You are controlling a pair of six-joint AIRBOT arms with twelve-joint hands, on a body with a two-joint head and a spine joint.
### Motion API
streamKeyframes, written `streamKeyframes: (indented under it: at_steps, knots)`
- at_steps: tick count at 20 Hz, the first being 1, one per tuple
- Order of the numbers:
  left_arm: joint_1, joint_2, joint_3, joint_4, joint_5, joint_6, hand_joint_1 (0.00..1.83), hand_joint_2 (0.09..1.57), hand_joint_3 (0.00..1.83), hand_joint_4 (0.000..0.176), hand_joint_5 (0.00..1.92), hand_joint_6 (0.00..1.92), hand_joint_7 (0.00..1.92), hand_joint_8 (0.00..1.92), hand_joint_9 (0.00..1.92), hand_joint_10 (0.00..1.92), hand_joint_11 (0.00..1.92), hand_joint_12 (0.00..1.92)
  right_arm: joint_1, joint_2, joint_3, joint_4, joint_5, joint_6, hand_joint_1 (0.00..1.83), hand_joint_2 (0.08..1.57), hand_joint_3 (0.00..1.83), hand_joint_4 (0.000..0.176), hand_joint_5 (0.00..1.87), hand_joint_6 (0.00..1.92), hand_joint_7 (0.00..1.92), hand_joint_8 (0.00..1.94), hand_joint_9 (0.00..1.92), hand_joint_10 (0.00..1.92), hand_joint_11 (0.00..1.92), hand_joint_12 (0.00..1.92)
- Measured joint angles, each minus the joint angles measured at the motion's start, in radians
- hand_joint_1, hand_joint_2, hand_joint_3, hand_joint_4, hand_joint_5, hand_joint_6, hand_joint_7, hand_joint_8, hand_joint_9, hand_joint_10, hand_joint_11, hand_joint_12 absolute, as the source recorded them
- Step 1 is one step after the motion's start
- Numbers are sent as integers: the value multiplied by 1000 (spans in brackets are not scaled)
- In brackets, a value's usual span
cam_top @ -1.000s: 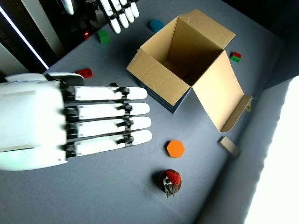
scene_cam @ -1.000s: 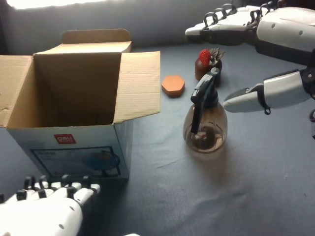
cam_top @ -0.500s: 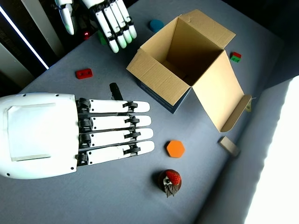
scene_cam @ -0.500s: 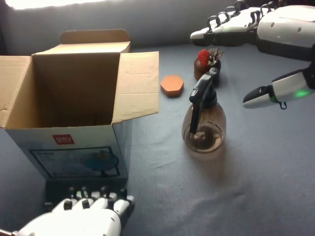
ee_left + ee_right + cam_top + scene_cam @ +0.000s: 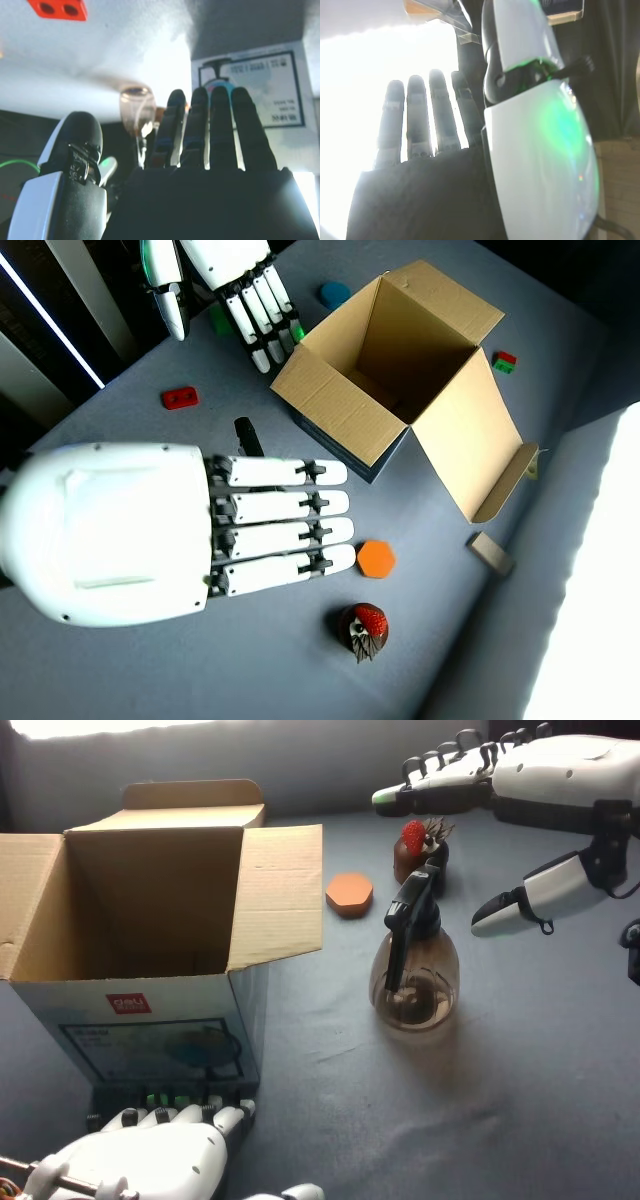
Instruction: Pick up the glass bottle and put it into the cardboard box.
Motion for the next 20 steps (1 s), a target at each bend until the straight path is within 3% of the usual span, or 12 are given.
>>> streamKeyframes:
  at_steps: [1,3,20]
  knots:
    - [8,2,7,16,8,-11,0,1226,5,31,74,1,45,1,18,2,0,0,0,-19,30,-92,10,131,1174,980,0,0,158,1,178,0,101,0,0,74]
    - [9,8,23,21,24,-11,0,1226,5,31,76,1,45,1,18,2,0,0,0,-39,49,-100,11,153,1172,981,0,0,157,0,176,0,97,0,0,48]
    - [25,95,110,29,133,-90,0,1228,3,29,83,3,46,1,24,4,0,0,-50,-129,89,-142,-43,166,1173,987,0,0,140,4,157,0,85,2,0,8]
